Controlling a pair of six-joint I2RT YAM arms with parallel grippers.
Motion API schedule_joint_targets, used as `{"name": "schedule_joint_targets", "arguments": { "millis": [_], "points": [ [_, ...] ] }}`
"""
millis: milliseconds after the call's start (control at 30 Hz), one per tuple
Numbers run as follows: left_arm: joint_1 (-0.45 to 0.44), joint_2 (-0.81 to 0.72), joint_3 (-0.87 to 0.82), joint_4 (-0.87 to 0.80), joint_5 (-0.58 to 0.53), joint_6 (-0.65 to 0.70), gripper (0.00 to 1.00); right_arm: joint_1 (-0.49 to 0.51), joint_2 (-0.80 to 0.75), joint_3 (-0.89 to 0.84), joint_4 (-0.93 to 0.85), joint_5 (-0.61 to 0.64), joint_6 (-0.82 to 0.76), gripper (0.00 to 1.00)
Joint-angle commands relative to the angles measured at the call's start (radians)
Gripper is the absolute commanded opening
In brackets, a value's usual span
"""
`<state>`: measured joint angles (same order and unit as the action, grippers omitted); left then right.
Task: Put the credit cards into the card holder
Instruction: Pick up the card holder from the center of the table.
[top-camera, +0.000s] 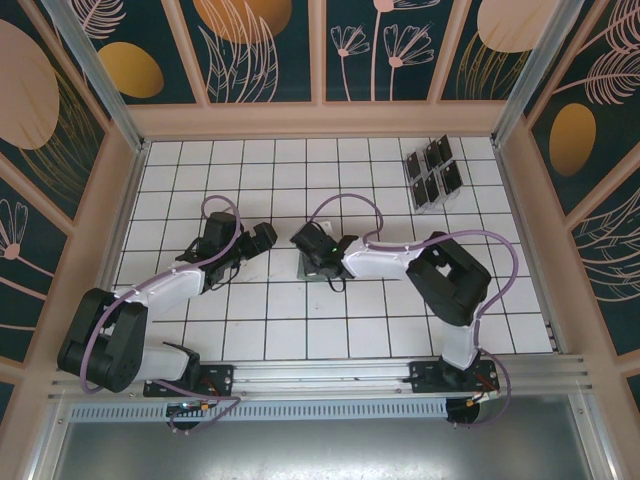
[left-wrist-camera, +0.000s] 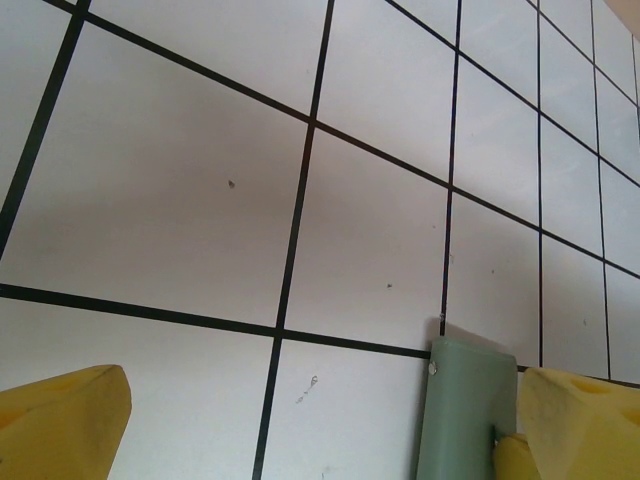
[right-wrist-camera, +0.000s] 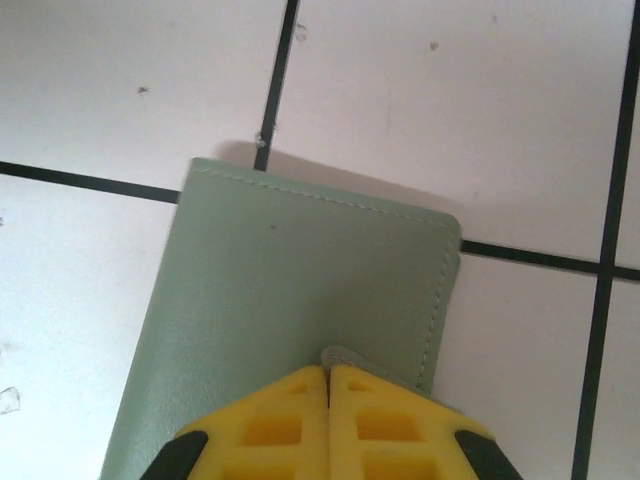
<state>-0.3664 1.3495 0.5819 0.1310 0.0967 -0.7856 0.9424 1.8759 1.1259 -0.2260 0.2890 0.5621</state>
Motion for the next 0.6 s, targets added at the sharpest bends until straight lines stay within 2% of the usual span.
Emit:
{"name": "schedule_joint_targets", "arguments": {
  "millis": [0,567],
  "points": [
    [0.005,0.006,0.019,0.021,-0.002,0.020,0.99,-0.033,0.000,-0.065,-0.021,-0.034,0.015,0.00],
    [0.005,0.034,0.030,0.075,0.095,0.015,0.98,-0.035,-0.161,-0.075,0.052,-0.086,0.025,0.00]
  ]
}}
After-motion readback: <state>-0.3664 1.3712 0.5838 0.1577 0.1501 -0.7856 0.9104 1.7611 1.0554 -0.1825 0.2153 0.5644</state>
